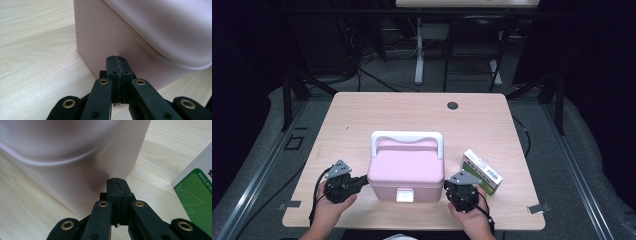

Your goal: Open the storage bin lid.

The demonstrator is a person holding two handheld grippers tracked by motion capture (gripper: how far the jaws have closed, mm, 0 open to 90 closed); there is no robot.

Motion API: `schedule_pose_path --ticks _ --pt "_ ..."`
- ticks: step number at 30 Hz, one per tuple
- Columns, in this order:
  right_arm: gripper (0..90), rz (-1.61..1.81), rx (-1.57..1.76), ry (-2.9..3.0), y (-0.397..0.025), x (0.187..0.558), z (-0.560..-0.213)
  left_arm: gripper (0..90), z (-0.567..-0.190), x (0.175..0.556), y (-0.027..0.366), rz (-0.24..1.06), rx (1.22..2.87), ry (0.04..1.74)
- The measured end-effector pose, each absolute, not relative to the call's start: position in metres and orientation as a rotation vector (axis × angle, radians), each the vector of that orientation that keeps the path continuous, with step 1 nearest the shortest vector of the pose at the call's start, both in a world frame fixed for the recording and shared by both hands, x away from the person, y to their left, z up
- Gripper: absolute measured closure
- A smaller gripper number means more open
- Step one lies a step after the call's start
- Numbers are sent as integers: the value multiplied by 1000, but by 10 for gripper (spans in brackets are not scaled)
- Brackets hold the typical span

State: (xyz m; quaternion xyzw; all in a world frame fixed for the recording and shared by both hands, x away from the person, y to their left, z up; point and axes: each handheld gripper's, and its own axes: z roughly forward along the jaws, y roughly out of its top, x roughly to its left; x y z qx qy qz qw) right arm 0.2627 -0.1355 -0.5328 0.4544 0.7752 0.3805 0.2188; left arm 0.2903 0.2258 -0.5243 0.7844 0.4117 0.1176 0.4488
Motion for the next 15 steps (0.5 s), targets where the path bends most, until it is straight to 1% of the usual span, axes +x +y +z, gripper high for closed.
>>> schedule_pose_path --ticks 6,15 --pt "900 1064 1268 2160 -137 254 -533 899 -525 285 227 281 1940 1012" --pt "900 1077 1281 2162 -138 255 -533 897 -526 286 229 257 1928 1011"
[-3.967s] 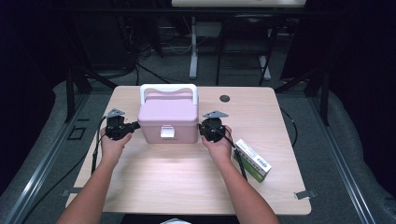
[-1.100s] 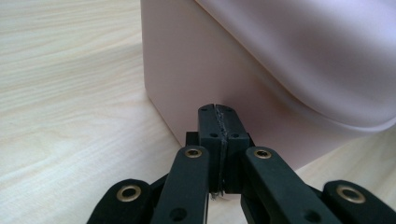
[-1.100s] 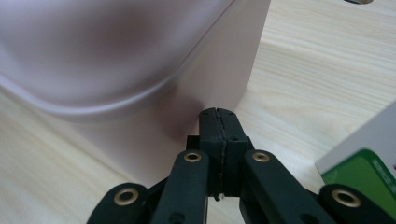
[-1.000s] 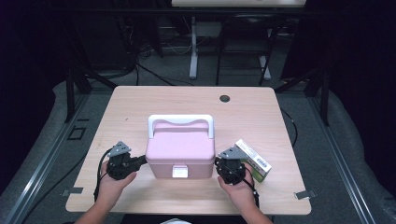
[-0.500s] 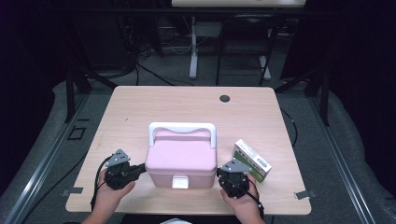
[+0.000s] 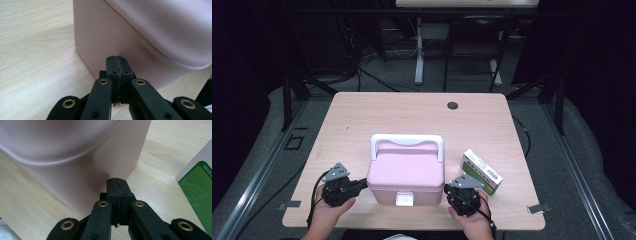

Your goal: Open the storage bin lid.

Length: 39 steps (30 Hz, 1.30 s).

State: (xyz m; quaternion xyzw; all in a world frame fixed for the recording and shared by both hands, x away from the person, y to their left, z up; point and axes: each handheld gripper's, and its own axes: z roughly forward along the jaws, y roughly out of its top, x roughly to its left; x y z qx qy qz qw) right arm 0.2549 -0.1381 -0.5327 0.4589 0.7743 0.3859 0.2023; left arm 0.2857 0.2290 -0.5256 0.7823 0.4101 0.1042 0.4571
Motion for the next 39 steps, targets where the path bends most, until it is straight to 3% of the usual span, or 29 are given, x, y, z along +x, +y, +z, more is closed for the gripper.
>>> schedule_pose_path --ticks 3,9,21,39 --pt "883 1081 1273 2162 -139 255 -533 885 -525 287 230 262 1936 1011" --pt "737 1087 1276 2189 -147 263 -533 756 -527 293 236 203 1915 1055" --pt "606 1134 1281 2209 -158 267 -519 544 -516 299 249 210 1908 1064" --pt "548 1222 1269 2213 -170 276 -483 517 -482 305 254 188 1899 1014"
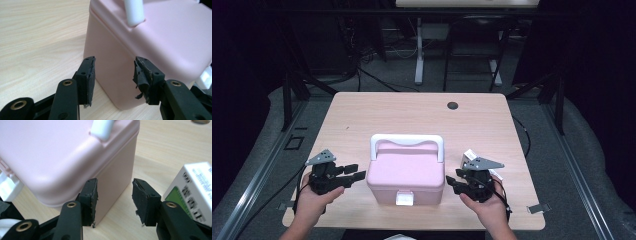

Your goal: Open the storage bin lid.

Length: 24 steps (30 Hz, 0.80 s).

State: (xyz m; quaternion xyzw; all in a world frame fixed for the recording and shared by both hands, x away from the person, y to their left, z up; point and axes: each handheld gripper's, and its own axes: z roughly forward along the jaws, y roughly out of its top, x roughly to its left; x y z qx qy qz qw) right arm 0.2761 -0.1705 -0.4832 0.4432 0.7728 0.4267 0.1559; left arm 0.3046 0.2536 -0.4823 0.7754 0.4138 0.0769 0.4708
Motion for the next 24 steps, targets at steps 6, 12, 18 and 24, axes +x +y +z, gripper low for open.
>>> schedule_pose_path --ticks 6,12,18,24 --pt "548 1264 1246 2174 -170 280 -465 511 -466 309 251 182 1912 991" --pt "548 1299 1229 2160 -167 287 -452 498 -454 316 245 176 1919 969" --pt "548 1323 1221 2165 -159 297 -445 495 -447 326 234 163 1924 954" --pt "548 1342 1214 2168 -148 310 -443 499 -446 340 223 167 1948 959"
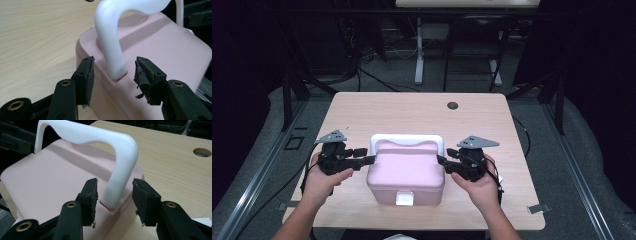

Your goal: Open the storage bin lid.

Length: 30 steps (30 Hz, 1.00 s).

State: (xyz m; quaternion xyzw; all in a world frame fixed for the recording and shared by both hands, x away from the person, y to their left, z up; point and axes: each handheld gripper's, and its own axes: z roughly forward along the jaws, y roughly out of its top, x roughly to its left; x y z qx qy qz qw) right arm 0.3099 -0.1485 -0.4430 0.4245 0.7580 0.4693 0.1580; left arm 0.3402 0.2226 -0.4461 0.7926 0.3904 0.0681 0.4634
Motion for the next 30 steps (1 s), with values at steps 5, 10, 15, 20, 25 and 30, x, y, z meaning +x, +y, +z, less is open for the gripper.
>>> schedule_pose_path --ticks 5,10,15,20,25,30 --pt "549 1358 1228 2165 -144 317 -444 521 -448 347 217 147 1941 956" --pt "585 1351 1213 2179 -141 318 -449 563 -449 345 214 149 1946 930" --pt "627 1372 1229 2174 -143 318 -452 578 -451 343 213 158 1932 929" --pt "683 1367 1223 2166 -144 315 -452 632 -449 339 213 206 1944 916" --pt "713 1367 1201 2153 -143 310 -451 714 -448 335 215 233 1945 912" --pt "730 1369 1190 2154 -143 305 -450 733 -448 331 214 246 1944 906"
